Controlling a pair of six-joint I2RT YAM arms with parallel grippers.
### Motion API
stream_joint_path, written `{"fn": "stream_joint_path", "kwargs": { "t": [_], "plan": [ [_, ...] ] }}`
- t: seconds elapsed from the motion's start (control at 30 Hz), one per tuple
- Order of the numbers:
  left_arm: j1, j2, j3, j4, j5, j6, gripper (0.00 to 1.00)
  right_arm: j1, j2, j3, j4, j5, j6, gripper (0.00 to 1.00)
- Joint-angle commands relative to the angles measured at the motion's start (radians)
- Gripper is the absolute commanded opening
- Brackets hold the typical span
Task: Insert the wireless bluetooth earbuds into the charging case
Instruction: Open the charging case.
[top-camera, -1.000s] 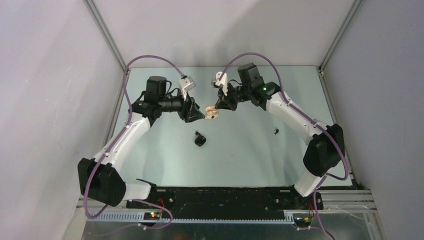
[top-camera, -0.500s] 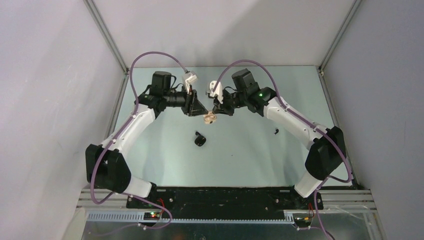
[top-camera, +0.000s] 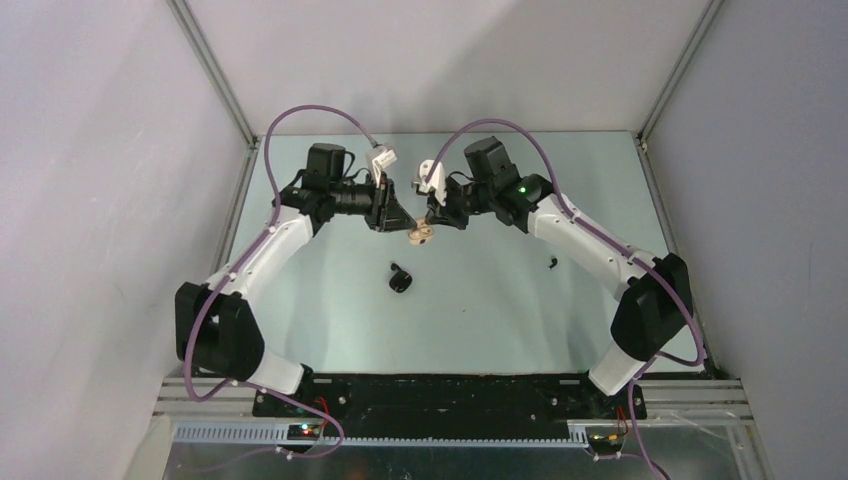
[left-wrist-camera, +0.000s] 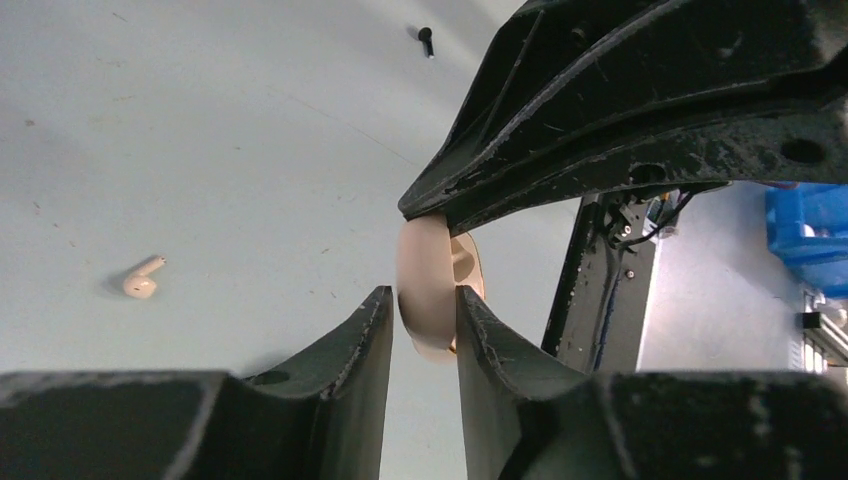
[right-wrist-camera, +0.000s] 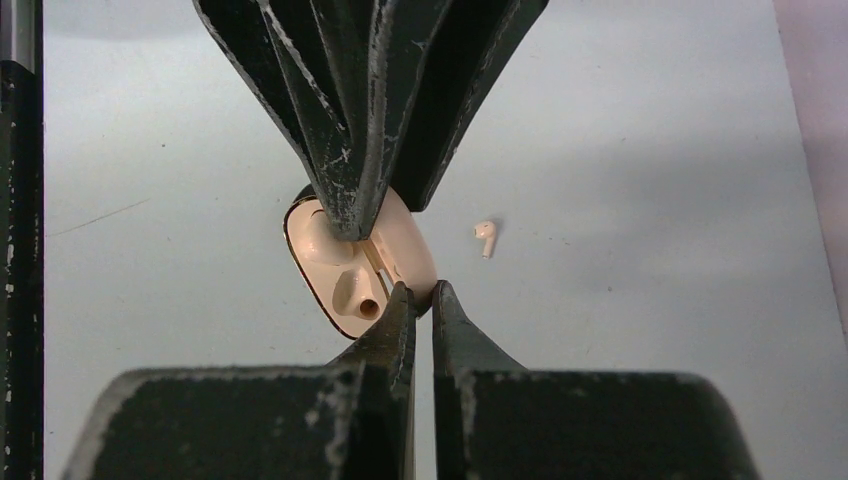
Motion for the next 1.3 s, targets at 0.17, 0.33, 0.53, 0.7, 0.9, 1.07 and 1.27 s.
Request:
{"fn": "stream_joint_path", "kwargs": {
  "t": [0.17,0.33,0.53,0.7,0.9,1.07,1.27],
  "plan": [
    [0.003,0.024,0.054,0.006,0.062,0.005,0.21,0.012,-0.044,0.005,0.035,0.007,-0.015,0.0],
    [0.007,0.016,0.051,0.006,0.062,0.019,0.06,0.013,-0.041,0.005,0.023,-0.005,-0.011,0.0],
    [0.019,-0.007,0.037,0.006,0.049,0.041,0.0,0.002,-0.055,0.005,0.004,-0.013,0.013,0.06],
    [0.036,-0.043,0.014,0.006,0.031,0.064,0.0,-0.047,-0.093,0.054,-0.016,-0.083,0.095,0.14],
    [0.067,-0.084,-0.042,-0.012,-0.005,0.101,0.0,-0.157,-0.103,0.115,-0.043,-0.26,0.207,0.34],
    [0.088,-0.112,-0.071,-0.022,-0.028,0.114,0.0,-0.193,-0.076,0.085,-0.023,-0.295,0.202,0.44],
    [0.144,-0.201,-0.095,-0.096,-0.072,0.161,0.0,-0.199,0.107,0.155,-0.112,-0.34,-0.039,0.44]
  ]
}}
